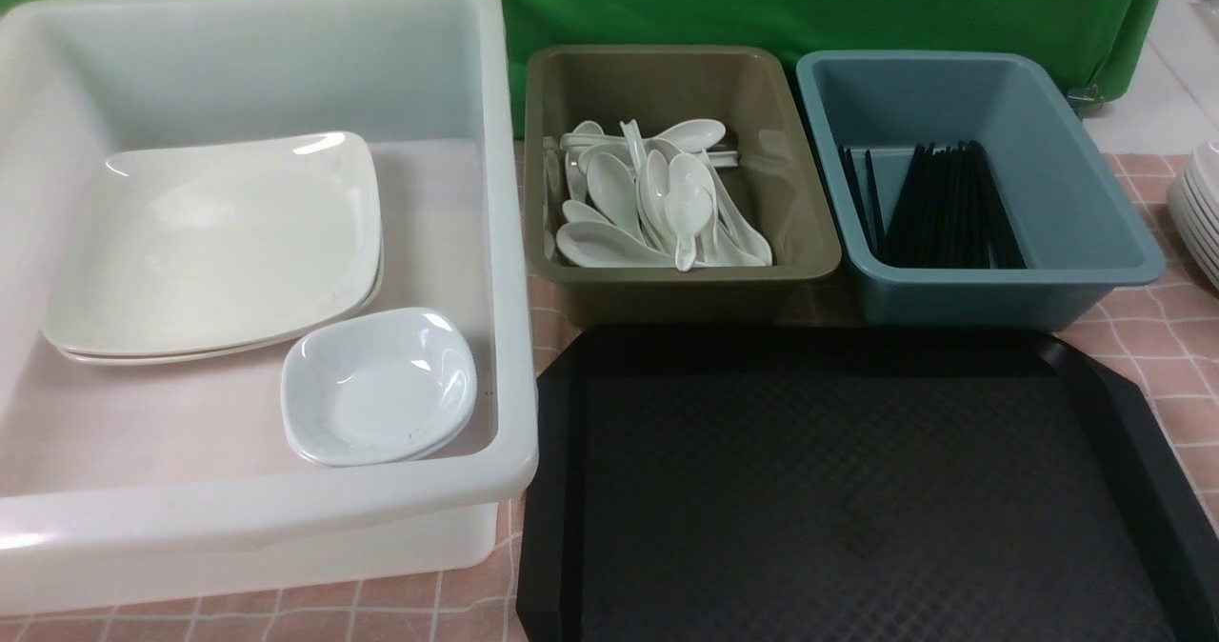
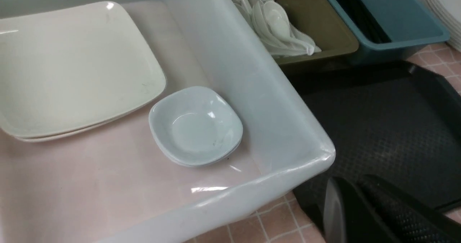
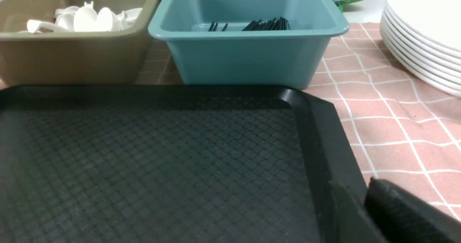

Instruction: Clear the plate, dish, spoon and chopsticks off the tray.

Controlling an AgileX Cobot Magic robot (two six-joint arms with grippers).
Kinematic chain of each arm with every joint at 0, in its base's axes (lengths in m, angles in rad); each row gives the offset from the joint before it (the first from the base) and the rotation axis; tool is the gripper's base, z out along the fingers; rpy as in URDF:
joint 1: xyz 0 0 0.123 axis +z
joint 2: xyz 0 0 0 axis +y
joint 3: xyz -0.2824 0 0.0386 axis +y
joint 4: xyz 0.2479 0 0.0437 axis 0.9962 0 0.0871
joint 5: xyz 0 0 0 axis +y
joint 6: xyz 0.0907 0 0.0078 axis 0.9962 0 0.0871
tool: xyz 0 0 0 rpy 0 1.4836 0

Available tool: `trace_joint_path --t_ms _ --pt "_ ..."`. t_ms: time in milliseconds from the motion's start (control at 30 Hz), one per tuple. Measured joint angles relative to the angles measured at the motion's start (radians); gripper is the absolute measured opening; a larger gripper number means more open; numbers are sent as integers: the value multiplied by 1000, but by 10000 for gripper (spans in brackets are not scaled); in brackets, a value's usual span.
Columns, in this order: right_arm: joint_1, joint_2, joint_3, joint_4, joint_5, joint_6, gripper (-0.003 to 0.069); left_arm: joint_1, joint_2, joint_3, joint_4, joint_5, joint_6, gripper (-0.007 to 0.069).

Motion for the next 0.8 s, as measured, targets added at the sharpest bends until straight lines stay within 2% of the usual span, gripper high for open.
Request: trace_joint_path --t_ms 433,633,800 --pt "0 0 -3 0 17 -2 215 0 0 0 -68 20 66 20" --pt "0 0 -3 0 17 -1 231 0 -3 15 -153 21 115 18" --pt "0 0 -3 0 17 -2 237 0 -29 123 -242 -85 167 17"
